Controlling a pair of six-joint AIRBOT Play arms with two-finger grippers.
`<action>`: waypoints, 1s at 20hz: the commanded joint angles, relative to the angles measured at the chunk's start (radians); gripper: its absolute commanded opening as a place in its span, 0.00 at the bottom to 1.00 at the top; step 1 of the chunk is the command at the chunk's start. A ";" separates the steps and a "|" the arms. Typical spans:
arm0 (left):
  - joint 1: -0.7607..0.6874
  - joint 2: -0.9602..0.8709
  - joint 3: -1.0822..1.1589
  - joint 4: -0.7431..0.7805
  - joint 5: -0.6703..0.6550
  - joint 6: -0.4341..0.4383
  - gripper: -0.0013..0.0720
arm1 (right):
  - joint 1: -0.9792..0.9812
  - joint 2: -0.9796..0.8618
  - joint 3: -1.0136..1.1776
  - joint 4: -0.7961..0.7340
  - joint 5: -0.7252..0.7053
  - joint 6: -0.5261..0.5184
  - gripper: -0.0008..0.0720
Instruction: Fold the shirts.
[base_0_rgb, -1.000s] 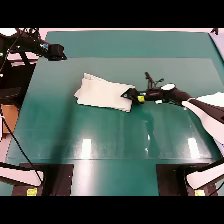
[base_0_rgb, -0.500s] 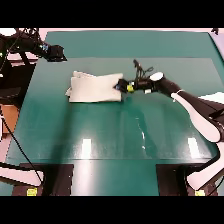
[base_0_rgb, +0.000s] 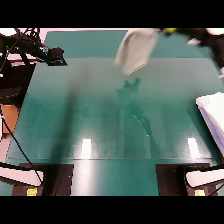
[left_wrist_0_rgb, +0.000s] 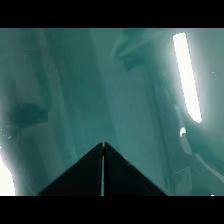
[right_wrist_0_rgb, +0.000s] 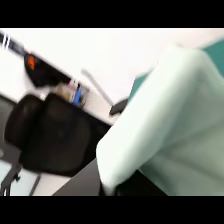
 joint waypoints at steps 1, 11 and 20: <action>0.000 0.001 0.000 -0.001 -0.043 -0.045 0.06 | -0.292 0.069 0.118 -0.148 0.148 0.239 0.03; 0.000 0.000 0.000 -0.024 -0.114 -0.070 0.06 | -1.107 0.117 0.117 -0.455 0.915 0.177 0.03; -0.003 0.000 0.000 -0.038 -0.100 -0.070 0.06 | -1.386 0.110 0.039 -0.560 1.027 0.141 0.03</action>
